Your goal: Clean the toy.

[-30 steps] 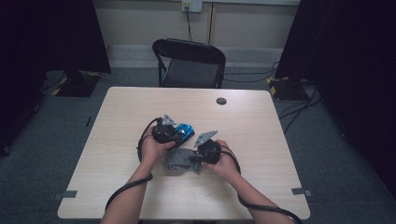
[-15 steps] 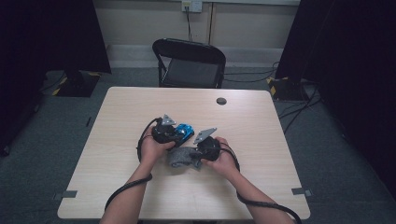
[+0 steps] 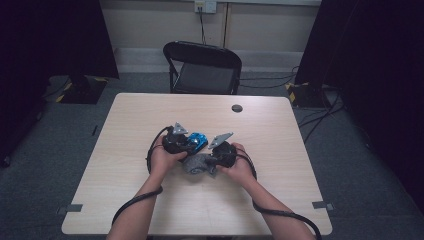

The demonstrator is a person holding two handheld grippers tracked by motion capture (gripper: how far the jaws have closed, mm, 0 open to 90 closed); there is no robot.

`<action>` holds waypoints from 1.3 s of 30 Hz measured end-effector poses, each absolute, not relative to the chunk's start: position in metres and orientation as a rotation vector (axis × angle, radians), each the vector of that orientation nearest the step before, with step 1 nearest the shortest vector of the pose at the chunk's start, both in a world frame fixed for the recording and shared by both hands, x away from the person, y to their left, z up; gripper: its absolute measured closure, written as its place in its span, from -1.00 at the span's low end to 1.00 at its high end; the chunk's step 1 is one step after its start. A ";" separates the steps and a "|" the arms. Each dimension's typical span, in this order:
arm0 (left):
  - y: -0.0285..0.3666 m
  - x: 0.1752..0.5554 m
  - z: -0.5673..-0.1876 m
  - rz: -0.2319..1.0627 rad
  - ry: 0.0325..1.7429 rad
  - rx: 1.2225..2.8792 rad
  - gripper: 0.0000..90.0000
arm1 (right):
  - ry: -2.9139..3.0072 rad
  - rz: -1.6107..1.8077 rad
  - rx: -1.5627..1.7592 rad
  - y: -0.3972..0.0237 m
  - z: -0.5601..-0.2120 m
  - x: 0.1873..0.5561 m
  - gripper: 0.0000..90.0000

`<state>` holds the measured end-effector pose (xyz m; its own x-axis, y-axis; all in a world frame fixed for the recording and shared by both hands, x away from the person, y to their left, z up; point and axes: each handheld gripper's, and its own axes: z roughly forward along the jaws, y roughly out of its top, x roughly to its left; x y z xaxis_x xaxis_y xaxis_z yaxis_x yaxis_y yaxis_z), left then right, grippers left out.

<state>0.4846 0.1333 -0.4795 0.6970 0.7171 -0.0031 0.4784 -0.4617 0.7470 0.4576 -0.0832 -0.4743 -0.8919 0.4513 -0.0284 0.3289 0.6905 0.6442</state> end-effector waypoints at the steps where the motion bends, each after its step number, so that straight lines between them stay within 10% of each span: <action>1: 0.133 0.485 -0.479 0.404 0.909 2.148 0.06 | 2.715 0.984 0.636 -0.083 -0.475 0.458 0.64; 39: 0.133 0.484 -0.479 0.410 0.900 2.157 0.06 | 2.622 0.934 0.800 -0.110 -0.474 0.487 0.65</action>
<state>0.4841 0.1329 -0.4792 0.7016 0.7126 0.0063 0.4722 -0.4716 0.7447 0.4871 -0.1098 -0.4737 -0.8197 0.5710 -0.0448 0.4142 0.6450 0.6422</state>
